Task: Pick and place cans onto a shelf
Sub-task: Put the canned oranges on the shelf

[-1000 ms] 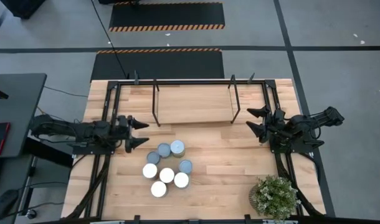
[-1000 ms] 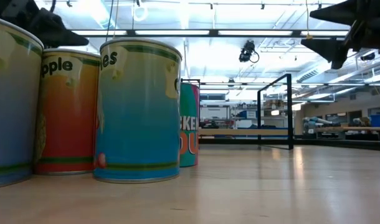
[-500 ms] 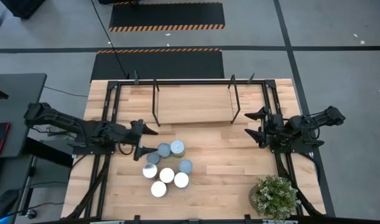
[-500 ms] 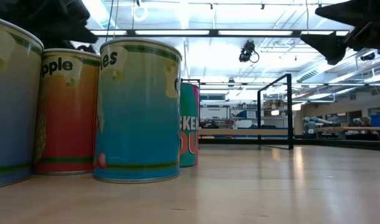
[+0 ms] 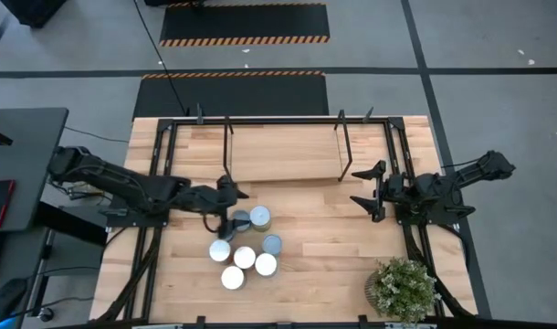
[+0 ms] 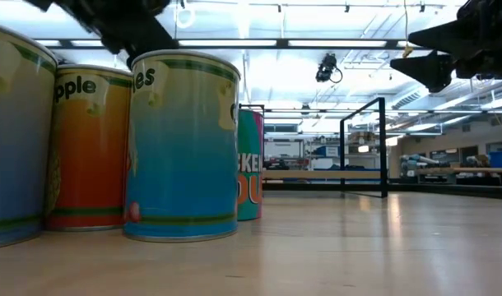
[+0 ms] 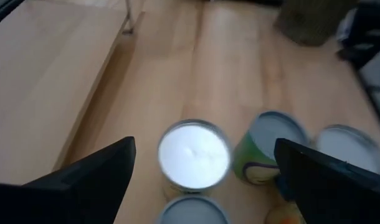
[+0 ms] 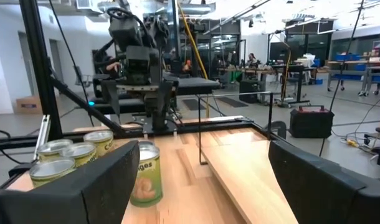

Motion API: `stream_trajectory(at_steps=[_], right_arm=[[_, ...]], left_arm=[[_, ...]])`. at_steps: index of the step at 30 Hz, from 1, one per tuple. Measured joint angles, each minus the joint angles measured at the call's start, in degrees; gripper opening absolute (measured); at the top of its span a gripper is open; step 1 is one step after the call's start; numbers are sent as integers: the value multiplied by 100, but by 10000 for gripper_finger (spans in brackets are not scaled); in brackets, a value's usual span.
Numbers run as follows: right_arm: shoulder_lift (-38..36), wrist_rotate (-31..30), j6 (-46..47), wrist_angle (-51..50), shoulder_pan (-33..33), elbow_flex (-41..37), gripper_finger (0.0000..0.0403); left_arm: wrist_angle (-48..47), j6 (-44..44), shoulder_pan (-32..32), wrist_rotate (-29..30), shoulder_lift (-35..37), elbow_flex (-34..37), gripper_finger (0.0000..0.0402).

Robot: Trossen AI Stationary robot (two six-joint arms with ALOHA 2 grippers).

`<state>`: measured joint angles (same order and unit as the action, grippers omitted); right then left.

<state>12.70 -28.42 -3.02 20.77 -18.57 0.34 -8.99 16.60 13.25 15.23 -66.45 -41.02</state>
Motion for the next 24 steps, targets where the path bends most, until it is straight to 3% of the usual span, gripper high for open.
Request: stream_trajectory(at_steps=[12,24], right_arm=[[640,8,-320,21,0,401,364],[1034,157,-276,184,-6,420,364]], left_arm=[[-2184,615,-260,-395,-1340,-1625,389],[-3668,174,-141,-543,-2656,-2908,389]])
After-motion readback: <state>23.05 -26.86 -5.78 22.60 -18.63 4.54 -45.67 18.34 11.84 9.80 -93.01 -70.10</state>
